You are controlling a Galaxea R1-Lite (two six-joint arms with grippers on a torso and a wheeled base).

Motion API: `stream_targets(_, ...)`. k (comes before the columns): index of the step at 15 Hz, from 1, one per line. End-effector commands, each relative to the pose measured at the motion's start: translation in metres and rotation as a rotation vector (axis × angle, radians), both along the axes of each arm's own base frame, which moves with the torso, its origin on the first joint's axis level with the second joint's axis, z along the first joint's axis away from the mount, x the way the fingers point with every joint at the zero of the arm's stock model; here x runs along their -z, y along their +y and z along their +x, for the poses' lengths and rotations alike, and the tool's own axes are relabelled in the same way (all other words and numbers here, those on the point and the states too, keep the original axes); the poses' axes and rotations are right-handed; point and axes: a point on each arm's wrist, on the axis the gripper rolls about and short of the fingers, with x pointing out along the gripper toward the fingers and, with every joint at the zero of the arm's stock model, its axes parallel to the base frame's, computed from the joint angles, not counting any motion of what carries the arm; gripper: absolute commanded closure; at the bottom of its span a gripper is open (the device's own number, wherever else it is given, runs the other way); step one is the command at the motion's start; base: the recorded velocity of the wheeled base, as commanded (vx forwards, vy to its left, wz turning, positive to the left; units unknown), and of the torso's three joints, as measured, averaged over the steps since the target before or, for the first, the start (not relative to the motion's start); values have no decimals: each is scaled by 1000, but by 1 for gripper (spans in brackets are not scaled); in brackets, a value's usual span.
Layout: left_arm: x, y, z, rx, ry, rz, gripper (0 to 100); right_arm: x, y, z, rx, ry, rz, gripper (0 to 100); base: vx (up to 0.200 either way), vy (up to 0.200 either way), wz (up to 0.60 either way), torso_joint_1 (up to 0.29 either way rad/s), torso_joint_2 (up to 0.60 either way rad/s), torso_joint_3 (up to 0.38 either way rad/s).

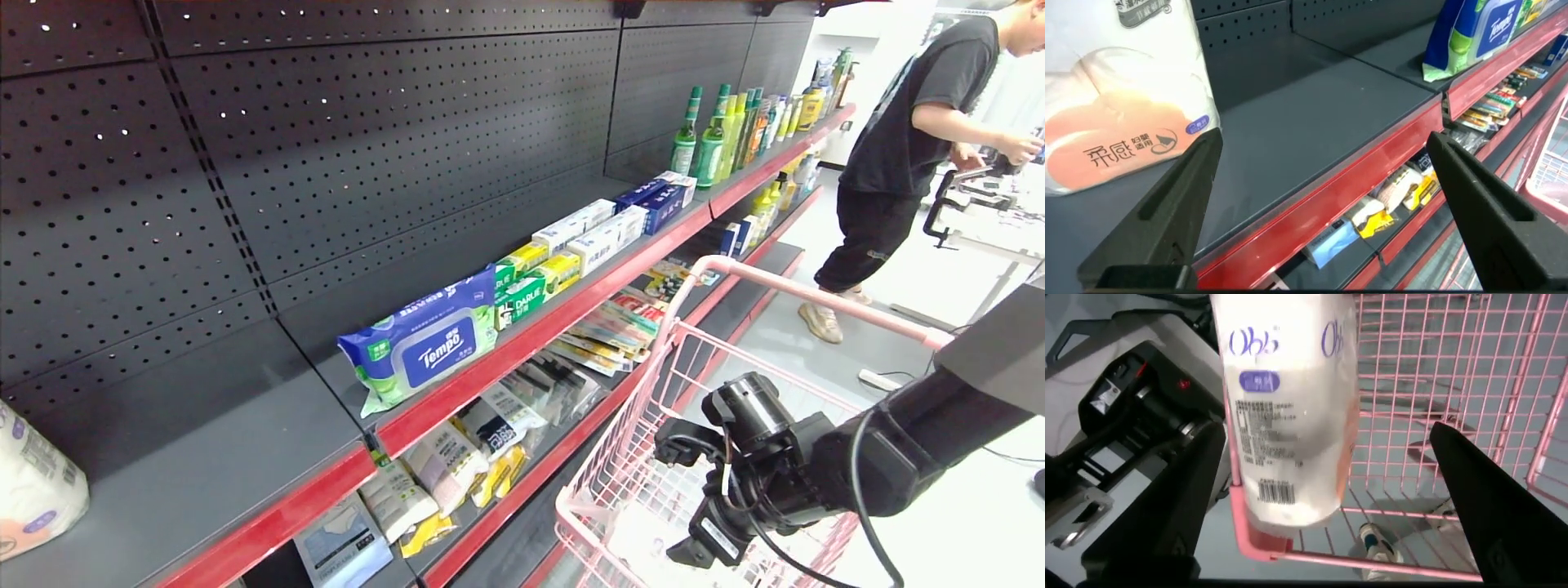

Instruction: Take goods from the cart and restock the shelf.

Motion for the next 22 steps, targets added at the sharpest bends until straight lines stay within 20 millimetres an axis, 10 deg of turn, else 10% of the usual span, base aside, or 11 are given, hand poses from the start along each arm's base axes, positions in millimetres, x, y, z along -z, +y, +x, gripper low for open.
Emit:
stream_targets(1, 0, 0, 0, 0, 1, 0, 0, 11, 16, 5, -32, 17, -4, 0, 0, 0, 0, 0, 0, 0)
stream_targets(22, 0, 0, 0, 0, 0, 1, 0, 37, 25, 26, -36, 43, -24, 0, 0, 0, 0, -44, 103, 60)
